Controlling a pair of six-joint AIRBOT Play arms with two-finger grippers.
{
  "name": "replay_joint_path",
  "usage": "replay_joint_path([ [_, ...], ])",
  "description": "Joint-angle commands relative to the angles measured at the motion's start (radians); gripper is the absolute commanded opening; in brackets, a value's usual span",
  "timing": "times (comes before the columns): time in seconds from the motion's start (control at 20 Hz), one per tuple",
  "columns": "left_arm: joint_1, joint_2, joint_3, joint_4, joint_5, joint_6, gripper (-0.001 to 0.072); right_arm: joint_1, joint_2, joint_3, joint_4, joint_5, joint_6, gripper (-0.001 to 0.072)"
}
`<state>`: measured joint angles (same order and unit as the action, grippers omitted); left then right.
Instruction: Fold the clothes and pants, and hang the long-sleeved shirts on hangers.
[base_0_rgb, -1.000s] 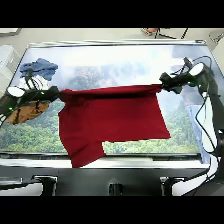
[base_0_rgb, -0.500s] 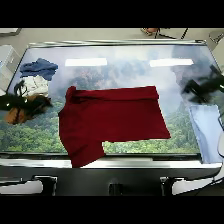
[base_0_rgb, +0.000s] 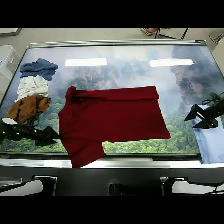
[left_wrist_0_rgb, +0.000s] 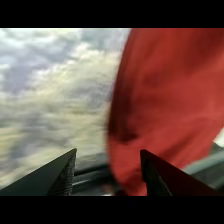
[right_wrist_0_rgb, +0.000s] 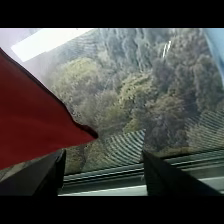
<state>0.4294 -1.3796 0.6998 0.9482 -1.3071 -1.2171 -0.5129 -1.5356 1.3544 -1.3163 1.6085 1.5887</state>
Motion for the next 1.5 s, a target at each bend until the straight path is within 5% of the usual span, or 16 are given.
replay_joint_path([
  [0.0,-0.034,-0.009,-0.068,-0.068,0.084,0.048,0.0462,-0.004,0.012,-0.027,0.007,0.004,-0.008,0.0567],
  [0.15,-0.088,-0.021,-0.068,-0.155,0.146,0.058,0.0423,-0.004,0.012,-0.027,0.011,0.006,-0.008,0.0565],
  [0.2,-0.104,-0.021,-0.068,-0.167,0.167,0.043,0.0331,-0.004,0.012,-0.027,0.014,0.008,-0.008,0.056],
  [0.3,-0.119,-0.019,-0.068,-0.167,0.175,0.032,0.0022,0.004,0.012,-0.046,0.012,0.01,-0.037,0.056],
  [0.8,-0.117,0.024,-0.06,-0.167,0.133,0.032,0.0025,0.06,-0.037,-0.344,0.183,-0.212,-0.165,0.0568],
  [1.05,-0.117,0.029,-0.052,-0.167,0.122,0.032,0.0024,0.136,-0.049,-0.349,0.244,-0.195,-0.176,0.0538],
  [1.15,-0.117,0.029,-0.039,-0.167,0.117,0.032,0.0025,0.18,-0.048,-0.35,0.228,-0.184,-0.175,0.0348],
  [1.25,-0.116,0.029,-0.01,-0.167,0.09,0.032,0.0024,0.194,-0.047,-0.333,0.24,-0.14,-0.176,0.0039],
  [1.45,-0.111,0.101,0.201,-0.174,-0.004,0.032,0.0023,0.192,0.048,-0.143,0.295,-0.072,-0.209,0.0034],
])
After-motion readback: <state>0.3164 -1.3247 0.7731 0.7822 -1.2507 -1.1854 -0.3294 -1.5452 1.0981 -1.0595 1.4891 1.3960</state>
